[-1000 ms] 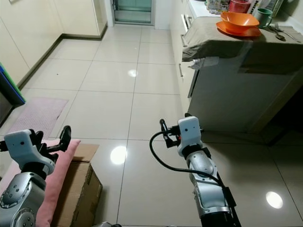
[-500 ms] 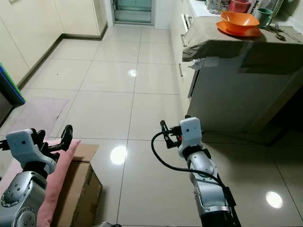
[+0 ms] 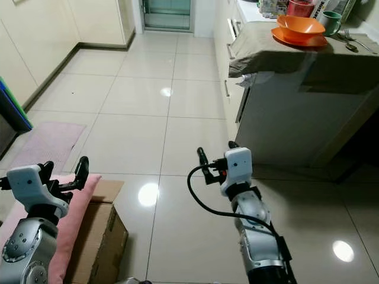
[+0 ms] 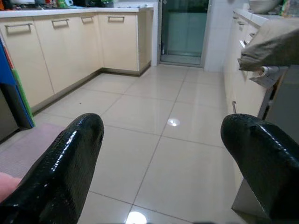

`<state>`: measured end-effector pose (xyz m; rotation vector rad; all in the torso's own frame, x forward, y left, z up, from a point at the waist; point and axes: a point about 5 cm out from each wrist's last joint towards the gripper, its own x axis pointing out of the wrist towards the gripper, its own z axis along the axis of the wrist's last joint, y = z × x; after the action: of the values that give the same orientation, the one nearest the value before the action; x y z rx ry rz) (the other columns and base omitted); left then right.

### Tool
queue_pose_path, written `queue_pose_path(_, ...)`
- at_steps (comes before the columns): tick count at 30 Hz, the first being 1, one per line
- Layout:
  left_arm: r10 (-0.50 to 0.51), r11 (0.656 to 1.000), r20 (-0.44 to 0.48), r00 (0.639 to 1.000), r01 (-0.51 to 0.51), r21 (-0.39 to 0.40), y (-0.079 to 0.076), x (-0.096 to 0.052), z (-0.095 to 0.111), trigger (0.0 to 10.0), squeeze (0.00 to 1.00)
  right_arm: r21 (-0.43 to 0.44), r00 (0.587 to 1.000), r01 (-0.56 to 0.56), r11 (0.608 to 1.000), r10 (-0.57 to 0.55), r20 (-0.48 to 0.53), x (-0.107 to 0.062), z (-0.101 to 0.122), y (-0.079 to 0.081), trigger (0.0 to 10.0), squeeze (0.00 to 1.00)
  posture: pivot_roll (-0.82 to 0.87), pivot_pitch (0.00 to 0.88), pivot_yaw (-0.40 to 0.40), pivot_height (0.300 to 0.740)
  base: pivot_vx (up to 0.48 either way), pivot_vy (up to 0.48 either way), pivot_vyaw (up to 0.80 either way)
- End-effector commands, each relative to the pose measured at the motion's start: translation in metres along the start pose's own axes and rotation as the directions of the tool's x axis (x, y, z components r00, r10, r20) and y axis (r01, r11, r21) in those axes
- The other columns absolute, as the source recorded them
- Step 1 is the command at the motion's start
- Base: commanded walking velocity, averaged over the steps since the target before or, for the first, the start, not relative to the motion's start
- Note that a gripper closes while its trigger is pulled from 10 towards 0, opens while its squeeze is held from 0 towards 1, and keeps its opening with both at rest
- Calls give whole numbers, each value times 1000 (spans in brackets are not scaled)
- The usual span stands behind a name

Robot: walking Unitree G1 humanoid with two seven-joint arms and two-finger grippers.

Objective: Setting the table

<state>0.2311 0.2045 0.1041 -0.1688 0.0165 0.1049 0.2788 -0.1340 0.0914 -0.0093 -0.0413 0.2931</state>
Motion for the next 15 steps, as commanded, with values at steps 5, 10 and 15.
queue_pose_path(5,-71,995,22,997,73,-66,-10,16,3,10000,1000,-56,999,3,998,0,50,19,14,1,10000,0,-76,0,24,740,0,0,0)
queue_pose_path(10,-80,993,1,997,79,-83,-15,18,-9,10000,1000,-105,999,-12,994,17,40,17,16,-6,10000,0,-92,0,-10,740,0,0,0)
queue_pose_path(15,-107,994,-46,993,106,-38,-23,23,-15,10000,871,-101,999,-9,995,12,31,19,13,-10,10000,0,-103,0,-2,740,0,0,0)
